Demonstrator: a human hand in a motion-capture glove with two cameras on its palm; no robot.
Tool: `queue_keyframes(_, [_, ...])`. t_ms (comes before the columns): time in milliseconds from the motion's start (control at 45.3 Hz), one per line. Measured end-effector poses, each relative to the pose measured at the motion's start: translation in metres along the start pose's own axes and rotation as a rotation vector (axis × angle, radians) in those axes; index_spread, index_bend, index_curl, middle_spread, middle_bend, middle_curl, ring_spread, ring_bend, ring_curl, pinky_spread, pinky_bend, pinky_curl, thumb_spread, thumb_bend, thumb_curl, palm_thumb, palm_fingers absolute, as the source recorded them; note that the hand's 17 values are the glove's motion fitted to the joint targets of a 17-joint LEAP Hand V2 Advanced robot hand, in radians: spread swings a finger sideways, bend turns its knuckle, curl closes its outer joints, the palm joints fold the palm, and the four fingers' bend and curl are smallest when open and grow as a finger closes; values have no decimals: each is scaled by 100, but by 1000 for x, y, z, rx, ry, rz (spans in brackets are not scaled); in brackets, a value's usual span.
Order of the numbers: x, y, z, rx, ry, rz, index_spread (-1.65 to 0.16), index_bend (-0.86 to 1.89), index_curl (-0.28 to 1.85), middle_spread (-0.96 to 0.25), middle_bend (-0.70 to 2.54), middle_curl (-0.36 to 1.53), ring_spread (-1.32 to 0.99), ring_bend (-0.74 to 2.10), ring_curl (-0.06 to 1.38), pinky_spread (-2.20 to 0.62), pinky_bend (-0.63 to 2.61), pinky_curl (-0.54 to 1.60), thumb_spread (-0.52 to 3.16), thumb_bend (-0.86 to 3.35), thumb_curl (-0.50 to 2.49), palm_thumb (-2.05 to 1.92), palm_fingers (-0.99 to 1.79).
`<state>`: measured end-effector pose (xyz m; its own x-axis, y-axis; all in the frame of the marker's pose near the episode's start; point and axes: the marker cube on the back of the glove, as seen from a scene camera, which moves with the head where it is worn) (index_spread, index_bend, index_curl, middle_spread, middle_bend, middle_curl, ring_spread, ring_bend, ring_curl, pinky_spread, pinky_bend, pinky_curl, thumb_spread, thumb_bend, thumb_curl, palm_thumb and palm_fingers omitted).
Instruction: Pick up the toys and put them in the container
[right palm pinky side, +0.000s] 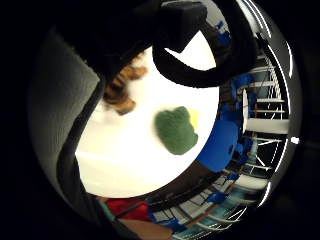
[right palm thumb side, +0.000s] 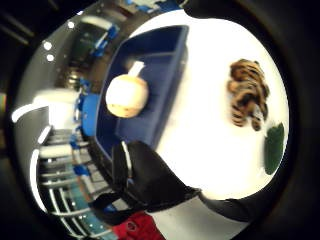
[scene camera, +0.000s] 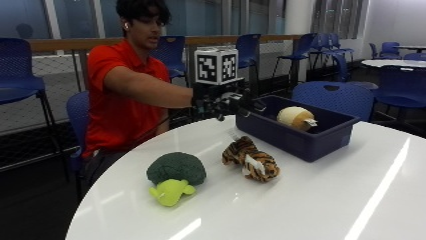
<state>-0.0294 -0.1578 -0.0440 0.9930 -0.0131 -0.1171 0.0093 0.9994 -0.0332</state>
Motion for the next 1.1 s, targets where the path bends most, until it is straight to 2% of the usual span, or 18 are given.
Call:
queue_keyframes(199, [90, 27, 16, -16, 5, 126, -39, 15, 39, -10, 14, 37, 0, 17, 30, 13, 97, 36, 90, -13, 32, -17, -11])
queue_keyframes(508, [168, 47, 53, -84, 24, 244, -41, 17, 37, -10, 18, 35, 2, 17, 28, 15, 101, 37, 87, -10, 25, -13, -6])
queue_keyframes(773, [196, 57, 89, -159, -36, 290, -40, 11, 31, -9, 20, 35, 3, 17, 26, 15, 111, 38, 88, -9, 23, -12, -7])
queue_keyframes(928, [202, 55, 114, -218, -68, 291, -37, 10, 27, -4, 12, 32, 6, 15, 24, 14, 130, 42, 90, -8, 22, -10, -17])
queue_keyframes(1104, [194, 50, 123, -242, 1, 272, -37, 10, 23, -2, 16, 30, 6, 22, 25, 8, 135, 43, 97, -4, 23, -3, -11])
